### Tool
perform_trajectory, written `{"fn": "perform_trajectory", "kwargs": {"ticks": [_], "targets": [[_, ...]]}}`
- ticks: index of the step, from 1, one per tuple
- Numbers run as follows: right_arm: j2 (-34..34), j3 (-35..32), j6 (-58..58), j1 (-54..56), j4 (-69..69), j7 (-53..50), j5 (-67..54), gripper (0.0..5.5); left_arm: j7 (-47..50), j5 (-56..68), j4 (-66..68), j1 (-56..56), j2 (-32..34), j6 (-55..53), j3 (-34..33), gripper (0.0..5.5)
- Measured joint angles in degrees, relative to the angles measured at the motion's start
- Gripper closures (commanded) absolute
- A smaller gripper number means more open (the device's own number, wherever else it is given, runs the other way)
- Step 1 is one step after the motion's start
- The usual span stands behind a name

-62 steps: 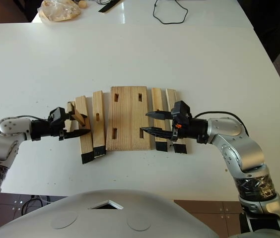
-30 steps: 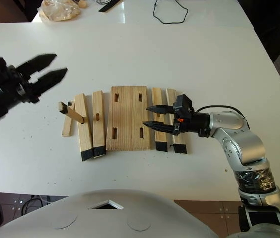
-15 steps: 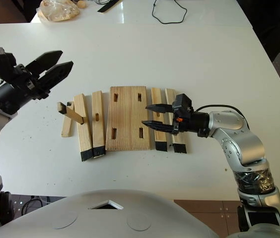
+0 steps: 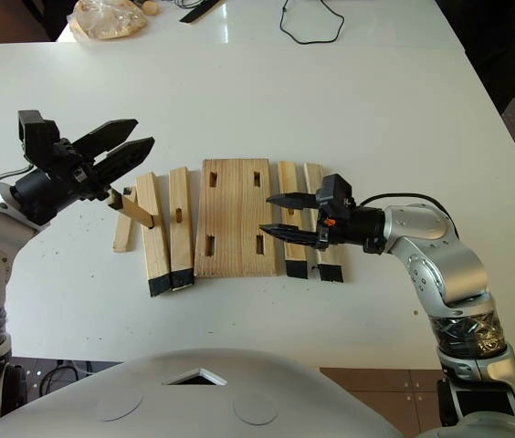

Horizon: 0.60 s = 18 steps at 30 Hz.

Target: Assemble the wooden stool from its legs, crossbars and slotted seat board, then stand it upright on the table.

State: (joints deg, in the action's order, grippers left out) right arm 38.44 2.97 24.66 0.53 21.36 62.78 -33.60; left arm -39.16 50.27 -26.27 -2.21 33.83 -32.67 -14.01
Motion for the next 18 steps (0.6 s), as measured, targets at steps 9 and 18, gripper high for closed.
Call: {"fn": "perform_trajectory", "kwargs": {"ticks": [9,18], "targets": [[0.0,1.8,-0.4,0.1,-0.6,0.5,1.0,2.97,-6.6,-6.8,10.6,2.8,-5.8,13.6,4.6,2.75],[0.3,1.5,-0.4,0.5,-1.1,1.5,0.9,2.97,-2.0,-2.4,8.7,-0.6,-3.4,7.4,-1.0,2.75]]}}
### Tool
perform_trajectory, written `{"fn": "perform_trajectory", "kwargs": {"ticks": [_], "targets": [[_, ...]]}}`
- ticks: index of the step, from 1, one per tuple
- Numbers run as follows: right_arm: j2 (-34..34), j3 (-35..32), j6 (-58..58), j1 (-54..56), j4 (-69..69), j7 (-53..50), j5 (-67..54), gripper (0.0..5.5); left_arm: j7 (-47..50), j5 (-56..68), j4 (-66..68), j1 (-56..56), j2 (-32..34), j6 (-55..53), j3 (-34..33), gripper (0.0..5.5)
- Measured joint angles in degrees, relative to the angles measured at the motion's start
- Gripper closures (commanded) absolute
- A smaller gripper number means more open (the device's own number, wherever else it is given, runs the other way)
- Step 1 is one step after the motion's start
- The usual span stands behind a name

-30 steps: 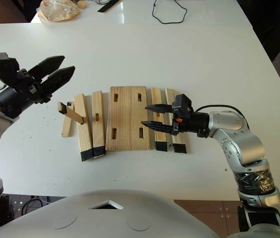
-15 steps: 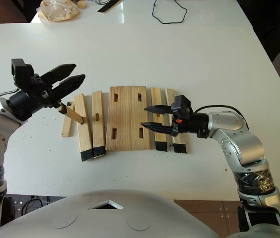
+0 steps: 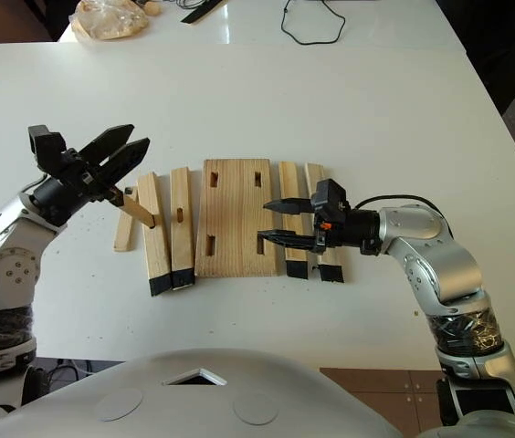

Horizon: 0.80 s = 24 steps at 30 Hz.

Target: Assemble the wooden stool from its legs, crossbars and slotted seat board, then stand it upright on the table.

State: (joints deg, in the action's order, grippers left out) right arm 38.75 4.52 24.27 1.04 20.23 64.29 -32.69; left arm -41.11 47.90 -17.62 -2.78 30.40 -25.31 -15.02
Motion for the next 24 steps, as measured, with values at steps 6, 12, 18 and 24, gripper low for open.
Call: {"fn": "perform_trajectory", "kwargs": {"ticks": [6,12,18,24], "targets": [[-0.9,-2.3,0.2,0.1,0.5,-2.1,-1.2,2.97,3.8,7.1,-15.5,-6.4,9.1,-6.8,-4.9,2.75],[-9.0,-7.0,-0.9,6.4,-4.1,-15.8,-0.3,2.97,-0.2,-0.3,-25.9,14.1,15.5,-11.9,6.0,2.75],[-10.5,-9.1,-1.5,3.5,-2.3,-20.6,0.1,2.97,-4.7,-8.0,-27.7,30.1,17.3,-8.2,7.6,2.75],[-11.2,-9.2,-1.6,1.3,-0.2,-22.4,0.2,2.97,-11.6,-20.8,-21.1,35.9,22.3,1.0,9.0,2.75]]}}
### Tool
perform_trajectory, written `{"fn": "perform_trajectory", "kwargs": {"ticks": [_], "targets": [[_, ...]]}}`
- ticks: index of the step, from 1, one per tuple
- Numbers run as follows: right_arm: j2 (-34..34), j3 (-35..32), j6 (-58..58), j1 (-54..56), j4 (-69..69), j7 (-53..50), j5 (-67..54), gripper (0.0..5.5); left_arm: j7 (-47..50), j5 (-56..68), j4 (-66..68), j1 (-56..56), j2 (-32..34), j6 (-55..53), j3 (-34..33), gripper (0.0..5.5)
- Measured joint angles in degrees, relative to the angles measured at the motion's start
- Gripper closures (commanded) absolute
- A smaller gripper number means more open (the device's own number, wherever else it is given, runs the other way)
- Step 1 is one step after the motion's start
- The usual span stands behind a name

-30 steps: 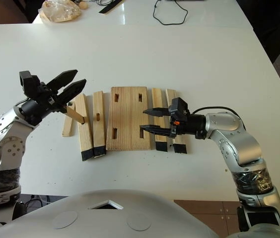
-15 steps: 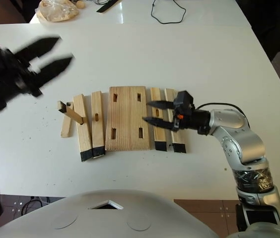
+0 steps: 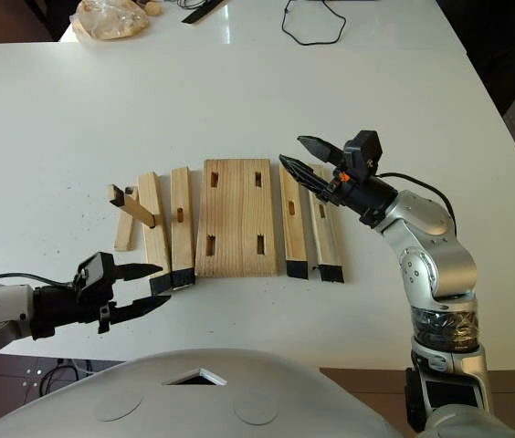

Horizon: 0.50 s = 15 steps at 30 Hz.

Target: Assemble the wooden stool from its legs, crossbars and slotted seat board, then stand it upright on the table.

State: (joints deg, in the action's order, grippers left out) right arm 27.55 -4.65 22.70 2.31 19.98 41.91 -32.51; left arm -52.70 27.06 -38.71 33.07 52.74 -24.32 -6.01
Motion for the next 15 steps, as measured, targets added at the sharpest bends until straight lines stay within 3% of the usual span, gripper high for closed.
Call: {"fn": "perform_trajectory", "kwargs": {"ticks": [5,15], "targets": [[-0.5,0.4,-0.2,-0.3,0.8,-0.7,0.0,2.97,-1.6,-4.6,3.5,0.1,0.1,4.1,2.2,2.75],[-0.5,0.8,-0.2,-2.1,2.2,-0.7,0.0,2.97,-4.3,-4.0,6.5,-1.6,0.1,6.6,0.2,2.75]]}}
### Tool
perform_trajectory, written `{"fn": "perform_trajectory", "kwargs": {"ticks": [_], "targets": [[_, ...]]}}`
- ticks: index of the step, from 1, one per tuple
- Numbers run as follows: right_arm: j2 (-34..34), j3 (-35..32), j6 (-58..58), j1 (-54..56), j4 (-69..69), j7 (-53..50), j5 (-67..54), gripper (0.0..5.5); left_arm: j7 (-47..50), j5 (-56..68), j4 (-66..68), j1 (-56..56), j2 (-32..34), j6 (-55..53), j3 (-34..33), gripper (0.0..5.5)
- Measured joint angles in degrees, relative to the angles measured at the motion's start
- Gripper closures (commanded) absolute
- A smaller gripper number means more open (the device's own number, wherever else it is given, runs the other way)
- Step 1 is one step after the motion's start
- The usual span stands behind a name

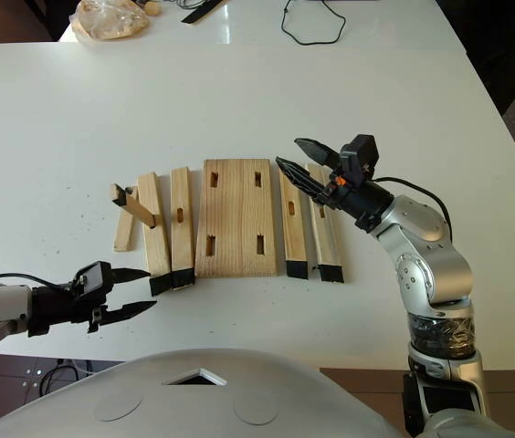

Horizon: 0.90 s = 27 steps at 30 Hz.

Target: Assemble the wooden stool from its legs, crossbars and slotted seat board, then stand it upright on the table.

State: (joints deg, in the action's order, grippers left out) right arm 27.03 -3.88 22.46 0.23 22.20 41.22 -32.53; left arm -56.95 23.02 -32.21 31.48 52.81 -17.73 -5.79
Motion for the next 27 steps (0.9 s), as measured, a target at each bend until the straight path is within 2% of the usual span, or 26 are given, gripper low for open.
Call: {"fn": "perform_trajectory", "kwargs": {"ticks": [5,14,16,21,24,27], "targets": [[0.1,0.3,0.0,-0.3,0.1,0.3,0.0,2.97,1.2,6.6,-4.4,-4.8,-1.8,-4.5,-1.0,2.75],[-0.1,1.4,0.1,1.1,-0.9,-0.4,0.1,2.97,3.1,-3.7,-2.9,-4.5,-2.0,-1.2,7.3,2.75],[-2.2,1.0,0.0,4.6,-2.9,-5.5,2.3,2.97,3.0,-5.4,-1.4,-4.6,-1.9,0.0,8.1,2.75],[-7.0,-3.0,-0.3,21.8,-14.7,-21.5,8.5,2.97,1.6,-7.2,1.9,-5.9,-1.1,2.7,8.4,2.75],[-7.8,-3.4,-1.3,28.6,-24.2,-26.3,12.5,2.97,0.4,-7.2,3.0,-6.2,-0.4,3.8,8.2,2.75],[-8.7,-3.0,-1.6,29.8,-27.6,-27.4,14.3,2.97,-0.3,-6.6,3.1,-6.2,0.2,3.1,7.0,2.75]]}}
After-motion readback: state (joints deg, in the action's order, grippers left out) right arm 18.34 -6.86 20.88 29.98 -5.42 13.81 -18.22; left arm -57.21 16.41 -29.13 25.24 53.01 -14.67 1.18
